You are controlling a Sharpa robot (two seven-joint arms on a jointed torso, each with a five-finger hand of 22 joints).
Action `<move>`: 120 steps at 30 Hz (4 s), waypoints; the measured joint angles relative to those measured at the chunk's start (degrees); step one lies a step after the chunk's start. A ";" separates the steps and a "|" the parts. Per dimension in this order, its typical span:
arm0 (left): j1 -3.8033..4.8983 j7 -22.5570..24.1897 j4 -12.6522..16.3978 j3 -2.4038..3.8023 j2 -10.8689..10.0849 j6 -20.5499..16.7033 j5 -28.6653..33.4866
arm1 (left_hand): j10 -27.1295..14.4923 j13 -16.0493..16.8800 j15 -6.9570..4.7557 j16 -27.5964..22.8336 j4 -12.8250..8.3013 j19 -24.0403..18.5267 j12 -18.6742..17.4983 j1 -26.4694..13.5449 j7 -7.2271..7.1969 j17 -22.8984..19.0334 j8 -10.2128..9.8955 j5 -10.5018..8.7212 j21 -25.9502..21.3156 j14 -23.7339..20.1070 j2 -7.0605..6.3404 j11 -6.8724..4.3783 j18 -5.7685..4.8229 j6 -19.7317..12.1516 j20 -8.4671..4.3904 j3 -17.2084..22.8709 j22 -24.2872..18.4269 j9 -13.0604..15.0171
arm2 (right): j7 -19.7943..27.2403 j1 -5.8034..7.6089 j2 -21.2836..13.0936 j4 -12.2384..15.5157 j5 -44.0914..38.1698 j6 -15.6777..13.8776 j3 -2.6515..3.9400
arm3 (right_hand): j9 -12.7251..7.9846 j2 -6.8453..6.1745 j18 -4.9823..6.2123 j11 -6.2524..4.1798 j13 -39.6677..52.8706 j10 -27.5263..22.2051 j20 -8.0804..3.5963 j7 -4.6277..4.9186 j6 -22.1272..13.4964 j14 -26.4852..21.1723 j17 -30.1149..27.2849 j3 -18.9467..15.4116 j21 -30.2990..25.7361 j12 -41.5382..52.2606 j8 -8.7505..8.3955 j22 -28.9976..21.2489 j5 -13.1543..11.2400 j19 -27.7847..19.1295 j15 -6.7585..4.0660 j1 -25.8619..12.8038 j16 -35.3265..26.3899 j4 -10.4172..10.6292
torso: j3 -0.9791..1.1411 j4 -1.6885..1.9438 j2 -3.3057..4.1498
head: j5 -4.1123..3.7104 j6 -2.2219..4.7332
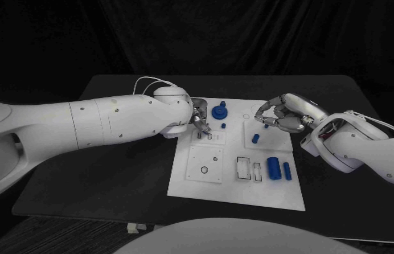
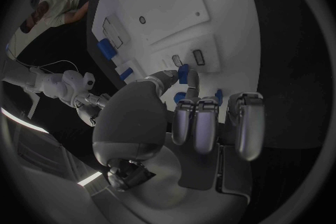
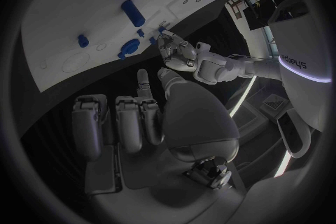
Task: Assemble the parts on the task board
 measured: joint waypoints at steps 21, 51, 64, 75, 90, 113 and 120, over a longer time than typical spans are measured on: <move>-0.19 -0.10 -0.01 0.05 0.68 -0.02 -0.37 | 0.00 0.00 0.00 0.00 0.00 -0.22 0.00 0.08 0.19 -0.01 -0.02 -0.19 0.00 0.00 0.07 0.00 0.00 0.23 -0.21 -0.01 0.00 -0.07 | 0.00 -0.38 -0.10 -0.14 0.01 0.01 -0.01 | -0.04 -0.04 0.00 0.00 0.00 0.00 0.00 0.00 0.00 0.00 0.00 0.31 0.00 0.00 -0.22 0.01 0.59 0.00 0.00 0.50 0.00 -0.31 | 0.01 0.00 -0.05 | 0.07 0.00; -0.21 -0.69 1.52 0.07 0.13 0.43 -0.44 | 0.22 0.00 -0.21 0.00 0.02 -0.21 0.00 0.07 0.14 -0.02 0.01 -0.12 0.00 -0.22 0.06 -0.20 0.00 0.30 -0.21 -0.03 0.00 -0.22 | -0.05 -0.46 -0.23 -0.12 0.03 0.01 -0.01 | -0.08 0.18 0.00 0.00 0.00 0.00 0.00 0.00 0.00 0.00 0.00 0.63 0.00 0.00 -0.22 -0.01 1.74 0.00 0.00 0.72 0.00 -0.62 | -0.03 0.00 0.05 | 0.36 0.00; -0.21 -0.87 1.70 0.10 -0.10 0.72 -0.44 | 0.22 0.00 -0.21 0.00 0.08 -0.21 0.00 -0.01 0.15 -0.02 0.02 -0.12 0.00 -0.21 -0.02 -0.20 0.00 0.31 -0.21 -0.10 0.00 -0.22 | -0.07 -0.52 -0.25 -0.10 0.03 0.01 -0.01 | -0.08 0.41 0.00 0.00 0.00 0.00 0.00 0.00 0.00 0.00 0.00 0.47 0.00 0.00 -0.22 -0.01 2.13 0.00 0.00 0.95 0.00 -0.78 | -0.01 0.00 0.05 | 0.31 0.00; -0.23 -0.87 1.69 0.10 -0.07 0.75 -0.45 | 0.22 0.00 -0.21 0.00 0.09 -0.21 0.00 -0.01 0.19 -0.02 0.01 -0.13 0.00 -0.21 -0.02 -0.20 0.00 0.35 -0.21 -0.10 0.00 -0.22 | -0.08 -0.56 -0.21 -0.10 0.03 0.01 -0.01 | -0.13 0.16 0.00 0.00 0.00 0.00 0.00 0.00 0.00 0.00 0.00 0.47 0.00 0.00 -0.22 -0.02 2.13 0.00 0.00 1.20 0.00 -0.78 | 0.00 0.00 0.05 | 0.28 0.00; -0.38 -0.80 1.55 0.16 0.12 0.89 -0.49 | 0.22 0.00 -0.20 0.00 0.09 -0.21 0.00 -0.32 0.10 -0.02 0.01 -0.18 0.00 -0.21 -0.25 -0.20 0.00 0.55 -0.21 -0.10 0.00 -0.14 | -0.12 -0.59 -0.23 -0.10 0.04 0.01 -0.01 | -0.13 0.16 0.00 0.00 0.00 0.00 0.00 0.00 0.00 0.00 0.00 0.62 0.00 0.00 -0.22 -0.02 2.13 0.00 0.00 1.20 0.00 -0.94 | 0.00 -0.01 0.05 | 0.21 0.00; -0.60 -0.59 0.87 0.21 1.06 1.00 -0.55 | 0.22 0.00 -0.41 0.00 0.10 0.01 0.00 -0.46 -0.20 -0.02 -0.16 0.05 -0.25 0.01 0.03 -0.20 0.00 1.06 -0.42 -0.12 -0.01 -0.34 | -0.22 -0.60 -0.29 -0.18 0.04 0.03 -0.01 | -0.18 0.15 0.00 0.00 0.00 0.00 0.00 0.00 0.00 0.00 0.00 0.62 0.00 0.00 -0.45 0.01 2.45 0.00 0.00 1.19 0.00 -0.93 | -0.01 -0.01 0.05 | 0.14 0.00; -0.68 -0.51 0.61 0.23 1.19 1.00 -0.55 | 0.07 0.00 -0.41 0.00 0.06 0.01 0.00 -0.38 -0.20 -0.02 -0.22 0.06 -0.67 0.01 0.10 -0.34 0.00 1.07 -0.42 -0.08 0.00 -0.34 | -0.26 -0.61 -0.35 -0.17 0.04 0.03 -0.01 | -0.18 0.15 0.00 0.00 0.00 0.00 0.00 0.00 0.00 0.00 0.00 0.62 0.00 0.00 -0.45 0.01 2.45 0.00 0.00 1.19 0.00 -0.94 | 0.00 -0.01 0.05 | 0.07 0.00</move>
